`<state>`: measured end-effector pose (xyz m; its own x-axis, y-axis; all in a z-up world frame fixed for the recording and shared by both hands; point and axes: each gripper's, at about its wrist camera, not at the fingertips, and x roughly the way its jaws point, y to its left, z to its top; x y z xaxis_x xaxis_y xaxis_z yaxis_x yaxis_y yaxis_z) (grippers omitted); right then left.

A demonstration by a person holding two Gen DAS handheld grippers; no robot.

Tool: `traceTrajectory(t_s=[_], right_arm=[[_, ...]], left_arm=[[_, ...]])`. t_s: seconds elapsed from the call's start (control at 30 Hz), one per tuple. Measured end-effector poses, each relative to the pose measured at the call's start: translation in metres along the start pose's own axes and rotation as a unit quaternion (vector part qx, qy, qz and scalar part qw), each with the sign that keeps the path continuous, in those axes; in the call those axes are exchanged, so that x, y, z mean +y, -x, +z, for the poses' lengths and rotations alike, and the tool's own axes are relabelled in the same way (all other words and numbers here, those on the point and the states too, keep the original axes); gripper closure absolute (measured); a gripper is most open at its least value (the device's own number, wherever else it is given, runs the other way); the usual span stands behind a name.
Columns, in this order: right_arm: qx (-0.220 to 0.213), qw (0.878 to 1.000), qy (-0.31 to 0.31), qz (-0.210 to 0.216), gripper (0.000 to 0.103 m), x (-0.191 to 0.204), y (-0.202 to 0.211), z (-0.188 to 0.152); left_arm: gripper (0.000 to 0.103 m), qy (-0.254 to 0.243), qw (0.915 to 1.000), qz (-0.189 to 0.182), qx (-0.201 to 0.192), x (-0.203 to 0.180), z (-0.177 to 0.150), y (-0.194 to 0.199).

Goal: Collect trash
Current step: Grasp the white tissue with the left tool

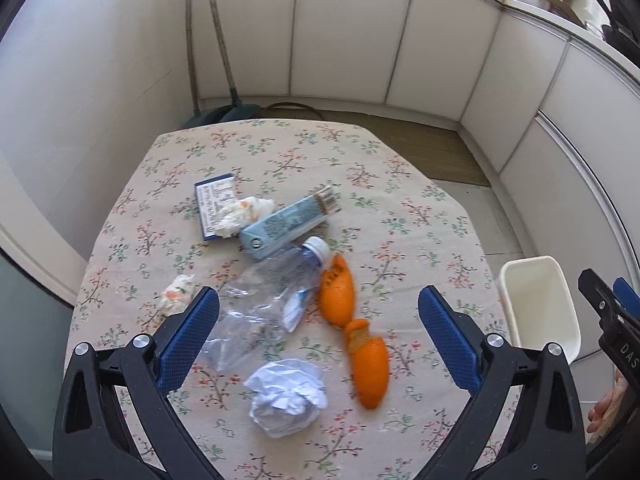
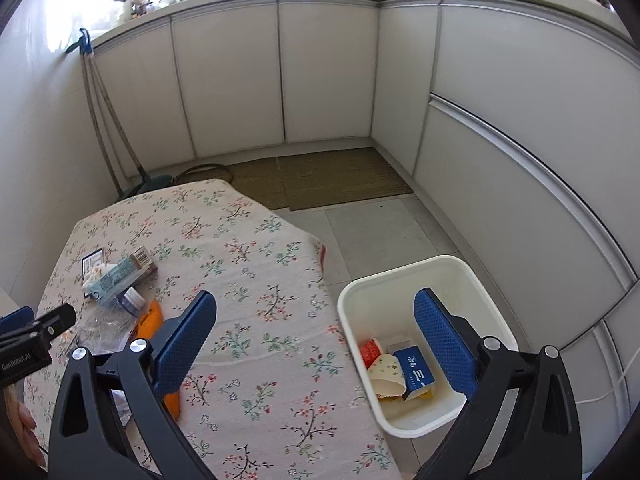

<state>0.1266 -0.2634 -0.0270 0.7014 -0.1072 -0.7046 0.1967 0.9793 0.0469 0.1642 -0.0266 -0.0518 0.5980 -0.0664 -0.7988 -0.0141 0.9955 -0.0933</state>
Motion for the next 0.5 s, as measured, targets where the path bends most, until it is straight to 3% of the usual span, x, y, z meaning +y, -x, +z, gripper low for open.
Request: traceTrajectory(t_s=[0.23,0.5], right_arm=[[0.039,0.998,0.046,0.028,0.007,0.048,-0.019,-0.005],[0.109,0.989,0.064,0.082,0.007,0.091,-0.05,-0.015]], left_arm=[[0.007,0.083,0.9949,0.038,0.043,0.087,0.003,-0.026],[0.01,0.149,0.9789,0.054,0.129,0.156,0.003,-0.069]])
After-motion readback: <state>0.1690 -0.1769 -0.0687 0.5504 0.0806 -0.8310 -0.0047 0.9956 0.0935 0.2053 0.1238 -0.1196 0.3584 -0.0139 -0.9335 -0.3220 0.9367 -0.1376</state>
